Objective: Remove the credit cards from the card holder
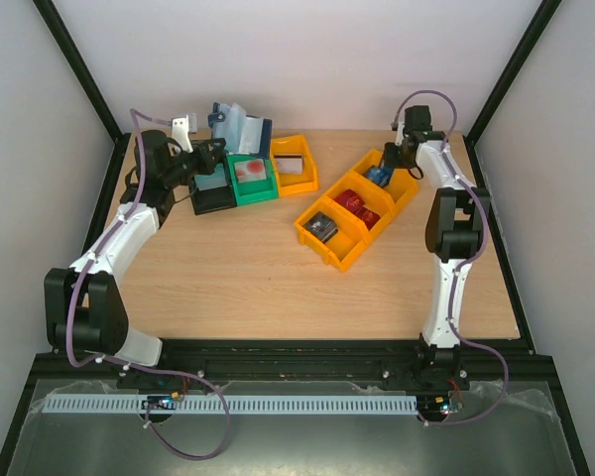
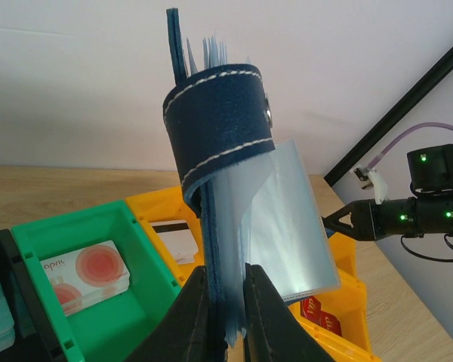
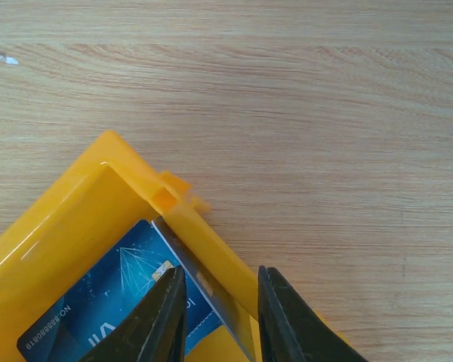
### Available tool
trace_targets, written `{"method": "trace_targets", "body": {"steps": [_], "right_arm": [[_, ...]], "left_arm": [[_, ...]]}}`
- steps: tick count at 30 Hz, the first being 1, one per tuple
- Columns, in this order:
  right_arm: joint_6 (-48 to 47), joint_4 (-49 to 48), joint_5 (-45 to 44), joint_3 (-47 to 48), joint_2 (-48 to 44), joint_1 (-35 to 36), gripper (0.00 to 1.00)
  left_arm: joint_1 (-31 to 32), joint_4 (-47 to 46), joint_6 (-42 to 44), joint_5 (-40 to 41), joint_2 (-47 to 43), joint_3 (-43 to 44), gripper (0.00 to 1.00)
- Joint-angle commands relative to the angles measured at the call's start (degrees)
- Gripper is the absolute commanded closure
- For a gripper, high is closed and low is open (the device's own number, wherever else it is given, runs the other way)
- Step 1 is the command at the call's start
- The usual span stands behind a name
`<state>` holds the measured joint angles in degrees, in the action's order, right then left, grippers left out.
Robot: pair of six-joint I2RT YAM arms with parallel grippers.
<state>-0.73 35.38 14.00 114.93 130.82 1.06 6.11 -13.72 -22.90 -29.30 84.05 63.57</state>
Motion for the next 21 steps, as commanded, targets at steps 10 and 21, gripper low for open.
{"method": "trace_targets", "body": {"steps": [10, 21], "right_arm": [[-3.28, 3.88, -5.02, 0.68, -0.58, 1.84, 0.81], [-6.08, 2.84, -9.20, 0.31, -3.93, 3.04, 0.98]], "left_arm": [[-0.13, -1.31, 0.85, 0.39, -1.23, -0.37, 0.98], [-0.31, -1.23, 0.88, 0.38, -1.38, -0.46, 0.98]]}}
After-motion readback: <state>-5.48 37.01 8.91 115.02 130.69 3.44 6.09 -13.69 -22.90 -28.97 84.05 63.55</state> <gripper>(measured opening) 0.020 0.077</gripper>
